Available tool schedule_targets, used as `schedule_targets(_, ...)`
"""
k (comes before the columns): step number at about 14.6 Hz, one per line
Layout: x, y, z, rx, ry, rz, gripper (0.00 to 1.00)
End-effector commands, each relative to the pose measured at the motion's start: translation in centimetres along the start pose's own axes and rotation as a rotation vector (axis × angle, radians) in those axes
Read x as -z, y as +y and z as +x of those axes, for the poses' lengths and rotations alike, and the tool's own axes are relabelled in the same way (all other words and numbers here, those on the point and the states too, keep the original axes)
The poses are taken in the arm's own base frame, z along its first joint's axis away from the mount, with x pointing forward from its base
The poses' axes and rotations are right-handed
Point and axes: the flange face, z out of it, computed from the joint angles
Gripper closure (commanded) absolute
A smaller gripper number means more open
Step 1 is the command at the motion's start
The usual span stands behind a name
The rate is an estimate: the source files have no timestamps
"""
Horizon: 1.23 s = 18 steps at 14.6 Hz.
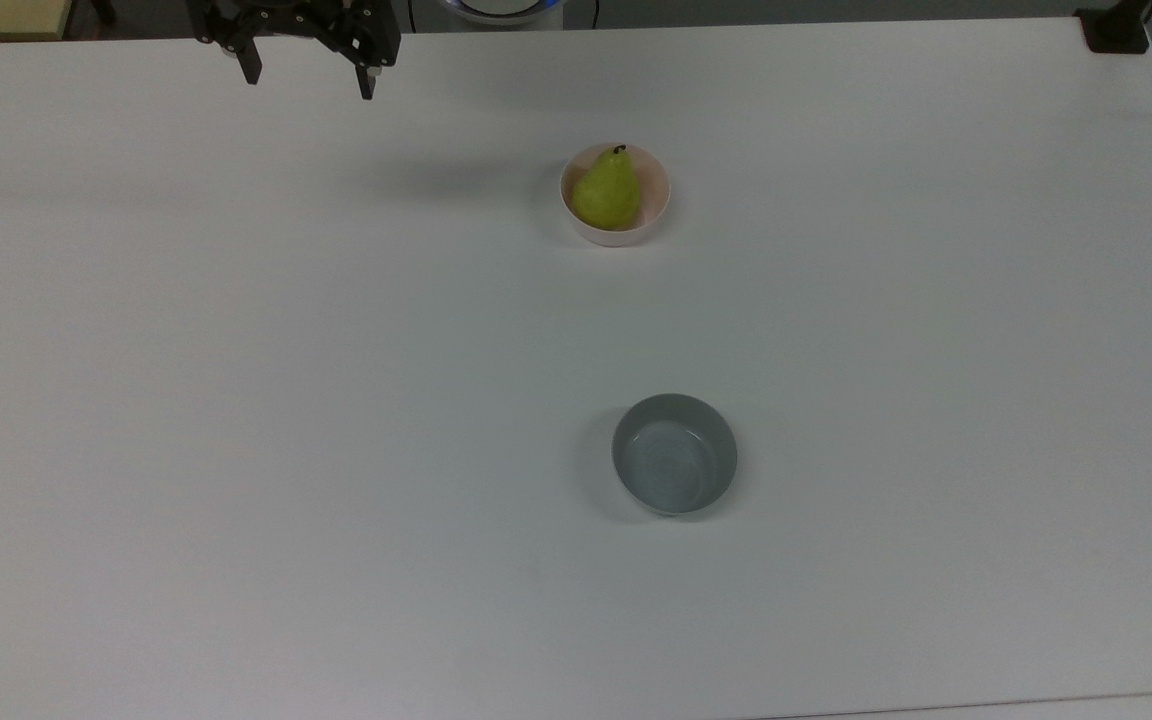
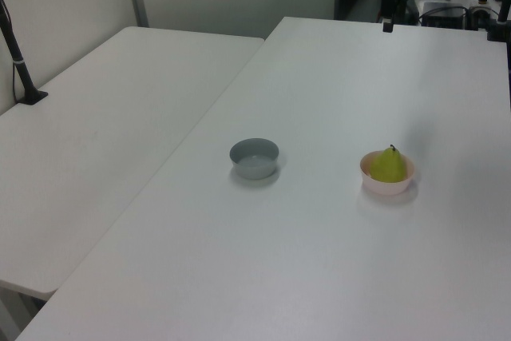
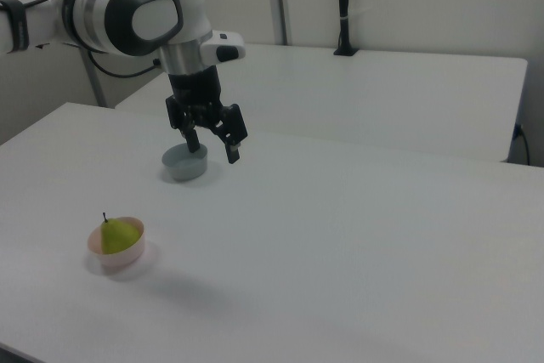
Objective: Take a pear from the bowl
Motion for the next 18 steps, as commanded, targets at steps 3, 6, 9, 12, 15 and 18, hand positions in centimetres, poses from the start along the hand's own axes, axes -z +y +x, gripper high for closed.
schedule_targets(3,0.4,0.0,0.5,-0.016,-0.017,0.018,0.0)
schedule_targets(6,0.0,-0.4,0.6,-0.008,-0.024,0.015,0.0)
schedule_targets(9,0.1,-1.5,0.8,0.011,-0.025,0.016,0.0)
schedule_targets(12,0.3,-9.1,0.3,0.153,-0.05,0.013,0.0)
schedule_targets(15,1.0,-15.0,-1.1,0.255,-0.061,0.012,0.0)
schedule_targets(18,1.3,-19.8,-2.7,0.348,-0.081,0.009,0.0)
